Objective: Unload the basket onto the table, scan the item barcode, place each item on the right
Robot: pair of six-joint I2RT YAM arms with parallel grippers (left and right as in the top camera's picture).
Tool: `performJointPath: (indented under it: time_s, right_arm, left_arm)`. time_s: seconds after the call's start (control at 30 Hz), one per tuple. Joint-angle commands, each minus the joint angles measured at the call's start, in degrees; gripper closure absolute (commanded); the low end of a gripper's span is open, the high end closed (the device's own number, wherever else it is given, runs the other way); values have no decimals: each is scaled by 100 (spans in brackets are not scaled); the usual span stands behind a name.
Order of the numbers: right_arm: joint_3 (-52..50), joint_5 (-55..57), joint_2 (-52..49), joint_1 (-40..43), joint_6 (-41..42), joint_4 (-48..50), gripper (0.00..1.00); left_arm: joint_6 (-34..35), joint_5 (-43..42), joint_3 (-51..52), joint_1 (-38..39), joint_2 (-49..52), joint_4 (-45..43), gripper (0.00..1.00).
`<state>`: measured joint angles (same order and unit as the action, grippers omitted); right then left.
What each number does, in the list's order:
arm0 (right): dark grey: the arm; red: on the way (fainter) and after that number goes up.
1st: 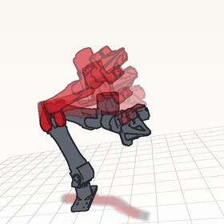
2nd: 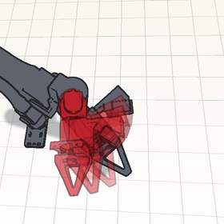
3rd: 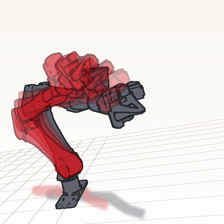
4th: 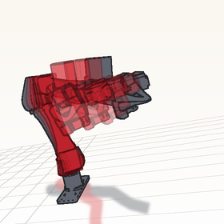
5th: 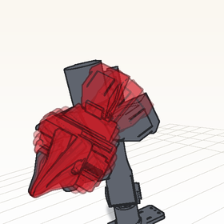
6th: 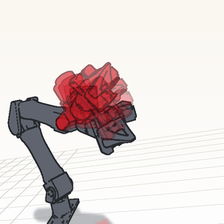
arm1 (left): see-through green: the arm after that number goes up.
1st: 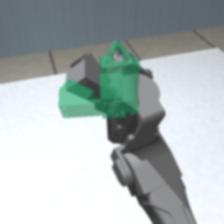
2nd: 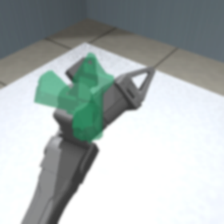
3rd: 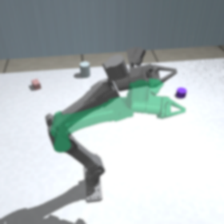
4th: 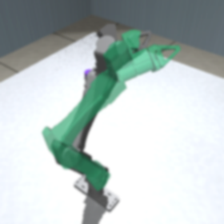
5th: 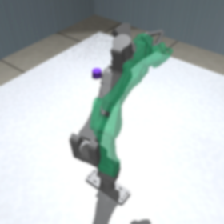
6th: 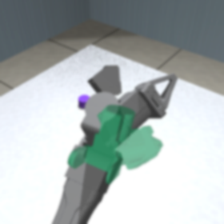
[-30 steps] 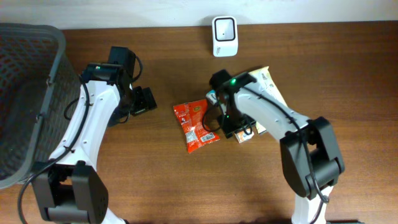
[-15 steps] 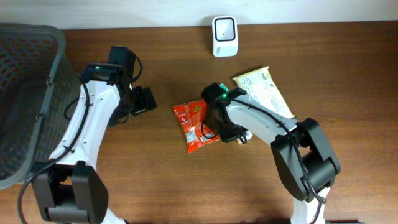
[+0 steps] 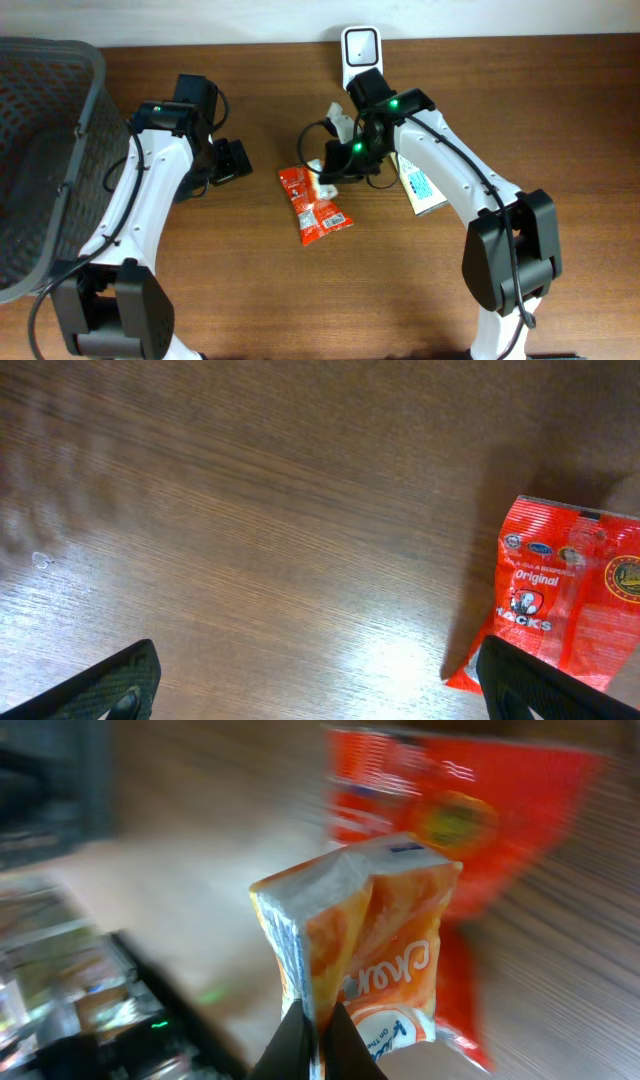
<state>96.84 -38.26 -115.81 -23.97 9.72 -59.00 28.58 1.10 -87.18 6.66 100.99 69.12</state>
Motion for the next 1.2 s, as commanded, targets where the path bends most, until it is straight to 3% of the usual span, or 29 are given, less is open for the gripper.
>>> performJointPath:
  time_s: [0.0,0.13,0.27,0.67,0.8,0.97,1.07,1.17]
  right_arm:
    - [44,-1152,-42,-131,-120,111,96]
    - [44,-1864,-422,-280,140,398,96]
    - [44,-1766,-984,-262,619,490,96]
    - [101,868,-1067,354,879,-240,95]
    - [509,1506,-1064,577,704,-883,81]
    - [1360,2350,-1064,623,378,-1917,71]
    - [1401,2306,-1067,516,138,-1985,60]
    - [1257,2284,-1069,284,-76,-1801,58]
  left_arm:
    - [7,81,15,-7,59,-50,1]
    - [7,81,15,-7,59,-46,1]
    - [4,94,15,-13,59,37,1]
    - [7,170,15,-7,59,81,1]
    - [7,170,15,-7,59,76,1]
    - [7,170,15,-7,59,76,1]
    - [7,170,15,-7,59,55,1]
    - [7,170,15,-7,59,57,1]
